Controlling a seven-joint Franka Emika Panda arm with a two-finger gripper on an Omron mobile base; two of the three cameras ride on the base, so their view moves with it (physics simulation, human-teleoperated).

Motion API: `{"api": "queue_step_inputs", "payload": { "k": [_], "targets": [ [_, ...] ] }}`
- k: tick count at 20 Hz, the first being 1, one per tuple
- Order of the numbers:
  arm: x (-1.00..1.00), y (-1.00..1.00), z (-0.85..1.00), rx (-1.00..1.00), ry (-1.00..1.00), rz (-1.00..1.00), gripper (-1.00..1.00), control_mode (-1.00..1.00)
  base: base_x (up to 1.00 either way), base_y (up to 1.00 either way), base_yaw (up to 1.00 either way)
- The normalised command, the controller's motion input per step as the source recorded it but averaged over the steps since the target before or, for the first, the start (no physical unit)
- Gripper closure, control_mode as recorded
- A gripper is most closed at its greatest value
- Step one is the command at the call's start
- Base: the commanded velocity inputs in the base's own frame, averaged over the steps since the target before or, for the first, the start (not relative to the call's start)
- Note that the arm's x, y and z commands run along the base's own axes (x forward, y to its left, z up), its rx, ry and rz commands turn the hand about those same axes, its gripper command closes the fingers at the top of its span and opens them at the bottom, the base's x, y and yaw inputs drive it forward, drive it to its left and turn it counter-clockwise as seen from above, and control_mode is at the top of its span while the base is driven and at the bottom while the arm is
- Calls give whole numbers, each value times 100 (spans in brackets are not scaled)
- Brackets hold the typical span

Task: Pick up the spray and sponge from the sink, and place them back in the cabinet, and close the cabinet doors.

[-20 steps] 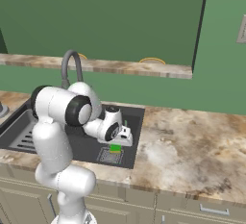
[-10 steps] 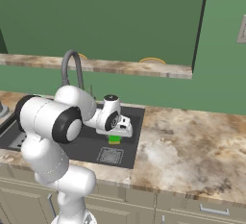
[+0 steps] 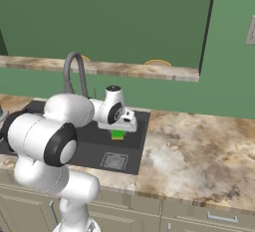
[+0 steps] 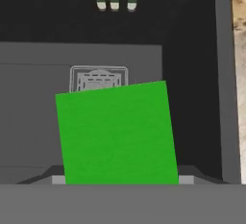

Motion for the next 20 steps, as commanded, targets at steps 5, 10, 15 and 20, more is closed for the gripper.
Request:
{"api": "queue_step_inputs", "payload": {
  "k": [5, 10, 15, 20],
  "targets": [
    [-21, 0, 57, 0, 0, 0, 100, -100, 0, 0, 0],
    [-27, 0, 53, 0, 0, 0, 100, -100, 0, 0, 0],
    [-23, 0, 51, 0, 0, 0, 100, -100, 0, 0, 0],
    [-15, 3, 36, 0, 0, -2, 100, -100, 0, 0, 0]
  ]
}}
